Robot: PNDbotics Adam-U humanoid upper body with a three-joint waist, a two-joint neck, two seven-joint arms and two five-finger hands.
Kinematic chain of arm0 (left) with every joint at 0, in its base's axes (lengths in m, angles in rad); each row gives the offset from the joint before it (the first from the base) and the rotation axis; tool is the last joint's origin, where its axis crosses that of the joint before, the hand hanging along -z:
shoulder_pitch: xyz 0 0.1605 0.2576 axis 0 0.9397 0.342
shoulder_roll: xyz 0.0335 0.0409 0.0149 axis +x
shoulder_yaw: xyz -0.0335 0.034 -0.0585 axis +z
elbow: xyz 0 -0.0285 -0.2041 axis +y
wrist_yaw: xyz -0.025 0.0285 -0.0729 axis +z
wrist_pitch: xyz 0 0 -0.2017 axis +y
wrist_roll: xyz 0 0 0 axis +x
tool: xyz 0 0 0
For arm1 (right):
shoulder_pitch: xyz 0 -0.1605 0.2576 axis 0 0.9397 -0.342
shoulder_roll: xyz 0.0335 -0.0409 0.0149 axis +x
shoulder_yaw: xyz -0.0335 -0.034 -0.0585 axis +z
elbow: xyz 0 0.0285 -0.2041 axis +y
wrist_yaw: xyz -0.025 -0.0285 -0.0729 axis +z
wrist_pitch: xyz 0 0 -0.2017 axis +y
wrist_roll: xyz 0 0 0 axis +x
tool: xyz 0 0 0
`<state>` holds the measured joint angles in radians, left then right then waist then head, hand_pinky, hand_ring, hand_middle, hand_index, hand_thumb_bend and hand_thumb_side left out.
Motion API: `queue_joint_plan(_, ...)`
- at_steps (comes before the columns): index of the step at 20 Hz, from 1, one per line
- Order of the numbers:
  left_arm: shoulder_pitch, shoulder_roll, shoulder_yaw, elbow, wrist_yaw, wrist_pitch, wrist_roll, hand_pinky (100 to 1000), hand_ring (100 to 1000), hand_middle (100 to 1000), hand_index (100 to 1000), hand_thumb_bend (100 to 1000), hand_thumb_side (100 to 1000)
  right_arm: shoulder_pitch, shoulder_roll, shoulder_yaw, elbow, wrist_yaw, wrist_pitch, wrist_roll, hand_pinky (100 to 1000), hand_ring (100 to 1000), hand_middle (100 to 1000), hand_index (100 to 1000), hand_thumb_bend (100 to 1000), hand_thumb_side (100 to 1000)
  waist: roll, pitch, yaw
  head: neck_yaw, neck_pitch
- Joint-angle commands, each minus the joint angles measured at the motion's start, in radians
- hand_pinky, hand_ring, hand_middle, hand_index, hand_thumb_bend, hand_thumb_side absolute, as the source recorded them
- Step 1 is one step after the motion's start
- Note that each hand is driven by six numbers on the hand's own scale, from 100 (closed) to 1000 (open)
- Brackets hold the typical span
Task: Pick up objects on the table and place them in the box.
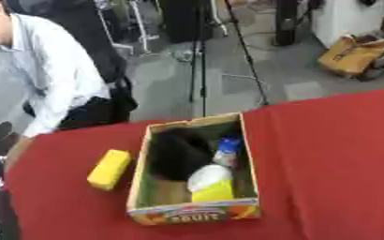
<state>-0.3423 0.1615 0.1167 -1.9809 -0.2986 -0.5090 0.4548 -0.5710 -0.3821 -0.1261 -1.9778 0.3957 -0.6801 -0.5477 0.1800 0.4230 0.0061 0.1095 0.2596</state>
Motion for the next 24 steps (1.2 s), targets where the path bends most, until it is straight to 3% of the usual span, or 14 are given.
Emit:
queue_joint_plan(1,-0.012,0.008,0.001,-0.019,0.008,-0.002,-0.005,875,871,896,881,100,877,-0.009,-0.011,-0.002,-0.022,-0.002,-0.062,-0.058,818,831,753,780,100,1000,-0.011,-0.021,0.001,-0.006,-0.019)
queue_joint_plan(11,-0.015,0.006,0.0,-0.019,0.01,-0.003,-0.007,877,871,900,883,100,877,-0.007,-0.014,-0.003,-0.022,0.0,-0.06,-0.058,819,834,755,784,100,1000,-0.009,-0.02,-0.005,-0.016,-0.023)
queue_joint_plan(15,-0.023,0.024,0.019,-0.019,-0.032,0.028,0.001,903,905,930,928,100,828,0.015,-0.021,-0.014,-0.022,0.0,-0.023,-0.047,829,842,764,798,100,1000,-0.023,-0.028,0.017,-0.029,-0.013)
queue_joint_plan(21,-0.037,0.107,0.042,-0.019,-0.197,0.188,0.029,963,944,941,991,100,790,0.043,-0.022,-0.026,-0.022,-0.017,0.052,-0.022,842,854,776,818,100,1000,-0.051,-0.047,0.026,-0.031,0.02)
queue_joint_plan(24,-0.027,0.176,0.033,-0.018,-0.246,0.32,-0.019,1000,978,971,1000,100,727,0.065,-0.016,-0.028,-0.022,-0.033,0.098,0.001,852,860,783,832,100,1000,-0.071,-0.067,0.021,-0.038,0.048)
